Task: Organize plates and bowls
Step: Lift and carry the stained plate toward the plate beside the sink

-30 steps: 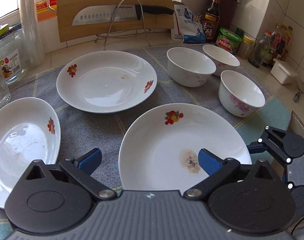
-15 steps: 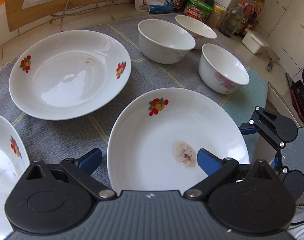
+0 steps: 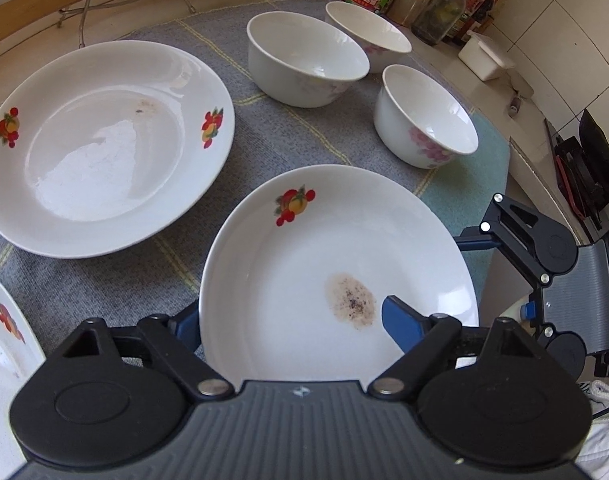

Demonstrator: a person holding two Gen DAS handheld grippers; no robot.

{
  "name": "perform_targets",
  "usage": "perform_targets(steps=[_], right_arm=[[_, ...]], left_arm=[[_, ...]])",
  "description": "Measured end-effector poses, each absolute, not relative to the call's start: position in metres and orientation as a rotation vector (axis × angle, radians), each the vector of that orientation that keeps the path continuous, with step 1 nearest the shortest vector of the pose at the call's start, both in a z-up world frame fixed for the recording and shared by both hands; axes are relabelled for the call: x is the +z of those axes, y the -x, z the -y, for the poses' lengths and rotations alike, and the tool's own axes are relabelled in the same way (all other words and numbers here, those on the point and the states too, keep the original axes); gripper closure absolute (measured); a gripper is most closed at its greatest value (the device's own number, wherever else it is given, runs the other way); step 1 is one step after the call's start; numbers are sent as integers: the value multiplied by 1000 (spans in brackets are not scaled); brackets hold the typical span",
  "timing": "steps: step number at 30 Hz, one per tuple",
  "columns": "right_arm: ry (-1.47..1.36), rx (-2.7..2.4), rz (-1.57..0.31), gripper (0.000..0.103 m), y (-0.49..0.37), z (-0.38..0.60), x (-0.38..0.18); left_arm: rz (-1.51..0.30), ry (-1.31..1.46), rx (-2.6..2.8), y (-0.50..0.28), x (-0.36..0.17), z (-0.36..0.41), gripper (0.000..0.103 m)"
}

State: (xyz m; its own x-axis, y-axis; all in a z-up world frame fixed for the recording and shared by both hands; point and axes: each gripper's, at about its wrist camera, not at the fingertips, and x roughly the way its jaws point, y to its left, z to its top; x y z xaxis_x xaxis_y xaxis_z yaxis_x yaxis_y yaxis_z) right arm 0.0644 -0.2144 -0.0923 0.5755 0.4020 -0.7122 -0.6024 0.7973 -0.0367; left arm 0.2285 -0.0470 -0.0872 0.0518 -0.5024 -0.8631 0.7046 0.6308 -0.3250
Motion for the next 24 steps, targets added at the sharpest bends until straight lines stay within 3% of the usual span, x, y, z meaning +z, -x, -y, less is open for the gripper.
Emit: perform_targets(steps=[24], right_arm=[[268,645,-799,0,-72,214,-85]], left_arm=[[-1241,-172,-938,-235,-84,43,14]])
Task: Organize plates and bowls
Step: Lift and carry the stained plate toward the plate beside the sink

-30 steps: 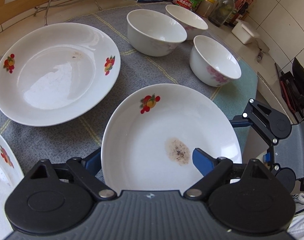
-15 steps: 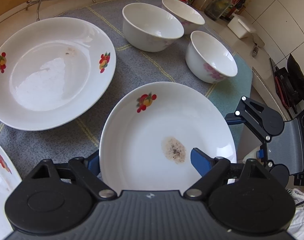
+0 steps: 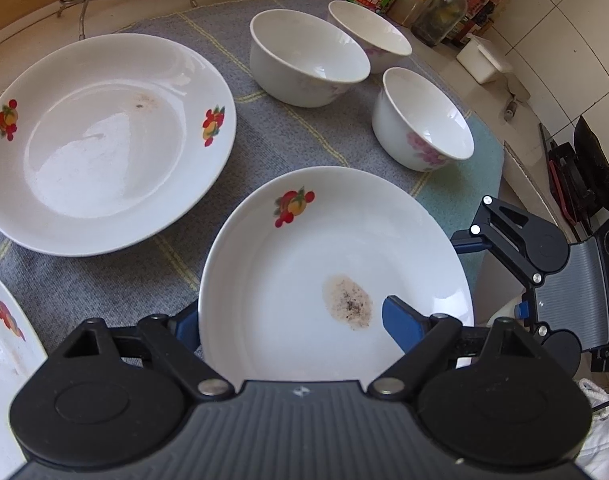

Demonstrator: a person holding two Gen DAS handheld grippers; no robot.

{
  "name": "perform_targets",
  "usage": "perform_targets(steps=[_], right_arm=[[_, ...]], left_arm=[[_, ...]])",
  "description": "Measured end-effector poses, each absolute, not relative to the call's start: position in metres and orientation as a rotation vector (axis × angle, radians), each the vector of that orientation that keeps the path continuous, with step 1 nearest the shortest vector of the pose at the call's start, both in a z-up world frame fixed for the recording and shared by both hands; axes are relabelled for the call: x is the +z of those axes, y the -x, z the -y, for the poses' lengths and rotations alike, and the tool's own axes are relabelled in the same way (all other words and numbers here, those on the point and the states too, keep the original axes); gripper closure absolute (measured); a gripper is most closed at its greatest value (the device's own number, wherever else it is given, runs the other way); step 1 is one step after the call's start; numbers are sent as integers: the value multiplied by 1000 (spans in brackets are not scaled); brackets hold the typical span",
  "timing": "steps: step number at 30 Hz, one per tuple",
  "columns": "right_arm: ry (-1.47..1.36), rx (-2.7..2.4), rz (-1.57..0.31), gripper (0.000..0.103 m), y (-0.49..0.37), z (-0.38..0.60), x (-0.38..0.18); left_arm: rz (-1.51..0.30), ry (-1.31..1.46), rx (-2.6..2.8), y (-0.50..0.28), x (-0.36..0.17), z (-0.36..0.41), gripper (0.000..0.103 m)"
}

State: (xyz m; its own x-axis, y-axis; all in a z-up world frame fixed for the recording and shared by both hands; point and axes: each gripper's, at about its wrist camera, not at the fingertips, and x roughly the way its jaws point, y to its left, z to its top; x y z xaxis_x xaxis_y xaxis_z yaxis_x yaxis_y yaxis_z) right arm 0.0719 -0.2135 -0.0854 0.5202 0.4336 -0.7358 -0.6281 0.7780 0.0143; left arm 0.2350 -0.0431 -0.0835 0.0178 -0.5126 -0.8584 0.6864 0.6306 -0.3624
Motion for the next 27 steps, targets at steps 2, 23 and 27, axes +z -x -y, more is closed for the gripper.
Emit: perform_targets(steps=[2,23,27], right_arm=[[270,652,-798,0,-72,213,-82],[344,822,-730,0,-120,149,-53],[350,860,-718,0,-134,127,-51]], left_arm=[[-1235,-173,-937,-234,-81,41,14],[-1142,-80,-773,-239,-41,-48,14],[-1134,-65,-730,-244,-41,-72,14]])
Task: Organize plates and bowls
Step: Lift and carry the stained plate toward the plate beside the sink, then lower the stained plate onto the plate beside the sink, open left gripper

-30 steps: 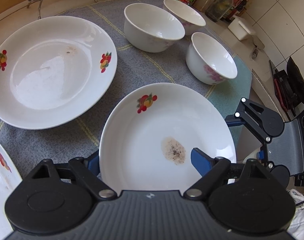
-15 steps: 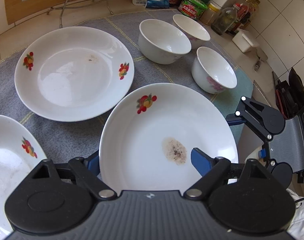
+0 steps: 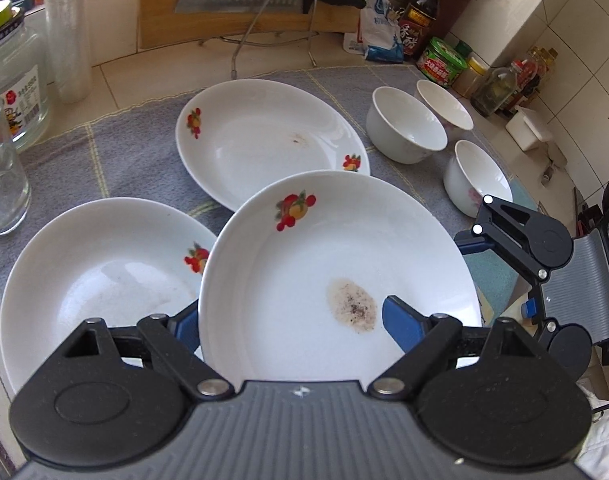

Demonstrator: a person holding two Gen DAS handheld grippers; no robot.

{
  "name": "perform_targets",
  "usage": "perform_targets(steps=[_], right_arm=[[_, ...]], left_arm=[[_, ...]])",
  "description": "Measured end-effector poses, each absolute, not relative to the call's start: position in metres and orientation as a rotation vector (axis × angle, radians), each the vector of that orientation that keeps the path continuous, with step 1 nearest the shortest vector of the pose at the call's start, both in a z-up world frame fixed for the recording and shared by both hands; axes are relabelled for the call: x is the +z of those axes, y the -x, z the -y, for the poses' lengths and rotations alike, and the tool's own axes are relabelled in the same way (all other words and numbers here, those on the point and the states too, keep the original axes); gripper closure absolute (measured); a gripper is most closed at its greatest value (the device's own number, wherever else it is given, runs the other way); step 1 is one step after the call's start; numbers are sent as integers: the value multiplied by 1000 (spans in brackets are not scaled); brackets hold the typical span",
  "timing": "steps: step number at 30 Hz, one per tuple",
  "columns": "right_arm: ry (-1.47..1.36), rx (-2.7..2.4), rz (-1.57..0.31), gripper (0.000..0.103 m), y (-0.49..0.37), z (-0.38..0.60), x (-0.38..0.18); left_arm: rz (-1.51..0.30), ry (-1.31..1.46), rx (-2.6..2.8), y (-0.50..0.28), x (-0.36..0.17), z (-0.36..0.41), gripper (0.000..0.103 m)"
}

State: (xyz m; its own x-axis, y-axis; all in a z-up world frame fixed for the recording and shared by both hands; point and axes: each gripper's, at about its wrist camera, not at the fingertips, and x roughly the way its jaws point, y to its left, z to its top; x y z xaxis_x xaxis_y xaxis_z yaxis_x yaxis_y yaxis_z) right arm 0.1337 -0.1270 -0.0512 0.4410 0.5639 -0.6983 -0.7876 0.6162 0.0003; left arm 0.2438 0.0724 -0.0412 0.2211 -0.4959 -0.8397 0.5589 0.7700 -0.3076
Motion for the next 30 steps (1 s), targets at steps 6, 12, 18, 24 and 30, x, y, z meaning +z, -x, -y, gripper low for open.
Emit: perform_targets(steps=[6,12,18,24,30], right_arm=[[357,901,-716,0,-153,97,-52],[360,920,-733,0,-167,72,-56],[356,928,-743,0,-177,56,-59],[337,931,-753,0,-185,49,-58],[313,933,-764,0,-189,47,-58]], left_arm=[[-1130,-49,-684,-254,-45,-108,14],[-1131,-37,-664,-264,-51,-134,14],[-1136,-28,-655,-273,-58,-150,14],[-1146,-24,-650,-282,-66,-159,14],[-1157,-45,-651,-288,-72,-159,14]])
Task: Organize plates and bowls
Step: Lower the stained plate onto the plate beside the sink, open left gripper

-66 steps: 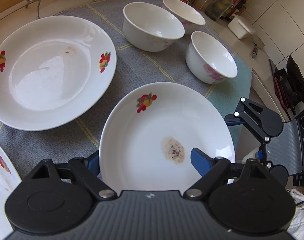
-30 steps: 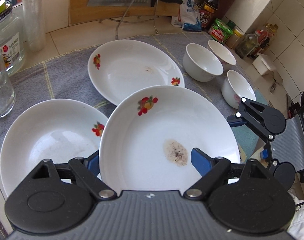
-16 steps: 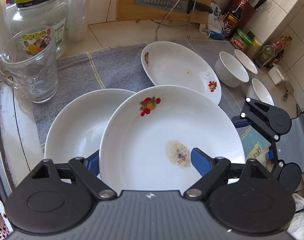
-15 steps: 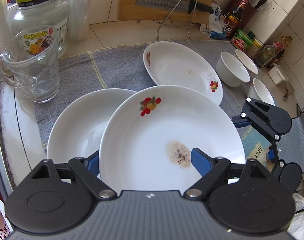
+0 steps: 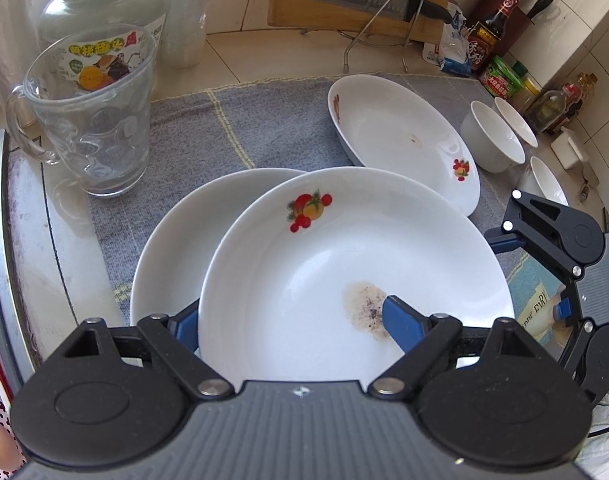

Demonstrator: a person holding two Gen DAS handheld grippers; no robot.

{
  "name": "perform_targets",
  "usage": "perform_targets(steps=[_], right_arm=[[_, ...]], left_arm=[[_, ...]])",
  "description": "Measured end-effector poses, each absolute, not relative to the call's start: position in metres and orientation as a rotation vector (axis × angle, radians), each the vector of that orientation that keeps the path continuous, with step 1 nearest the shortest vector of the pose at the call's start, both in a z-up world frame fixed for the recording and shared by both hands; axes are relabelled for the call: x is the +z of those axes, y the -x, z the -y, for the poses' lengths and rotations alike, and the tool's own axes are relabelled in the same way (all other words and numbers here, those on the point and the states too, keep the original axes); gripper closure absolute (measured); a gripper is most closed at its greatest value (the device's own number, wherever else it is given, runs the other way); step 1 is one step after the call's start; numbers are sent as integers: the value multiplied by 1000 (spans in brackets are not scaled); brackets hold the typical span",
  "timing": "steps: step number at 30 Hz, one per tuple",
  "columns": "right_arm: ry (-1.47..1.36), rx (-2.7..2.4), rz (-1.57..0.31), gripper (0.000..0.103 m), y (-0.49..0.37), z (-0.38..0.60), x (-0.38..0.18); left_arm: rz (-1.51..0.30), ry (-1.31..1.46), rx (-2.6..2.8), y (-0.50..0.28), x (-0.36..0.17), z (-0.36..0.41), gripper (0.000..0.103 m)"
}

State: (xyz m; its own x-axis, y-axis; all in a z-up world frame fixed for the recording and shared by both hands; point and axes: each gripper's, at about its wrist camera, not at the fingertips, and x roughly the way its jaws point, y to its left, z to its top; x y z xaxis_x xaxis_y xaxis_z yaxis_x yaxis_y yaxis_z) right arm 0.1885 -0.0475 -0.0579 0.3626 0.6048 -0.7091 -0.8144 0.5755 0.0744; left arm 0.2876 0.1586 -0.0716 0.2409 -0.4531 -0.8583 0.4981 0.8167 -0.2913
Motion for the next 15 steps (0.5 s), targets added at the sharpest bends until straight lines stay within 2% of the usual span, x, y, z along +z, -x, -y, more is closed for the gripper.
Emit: perform_targets(steps=[15], right_arm=[[263,945,-763,0,-192,55,-57]], left_arm=[[-1204,-129,-665,-297,-75,-147,13]])
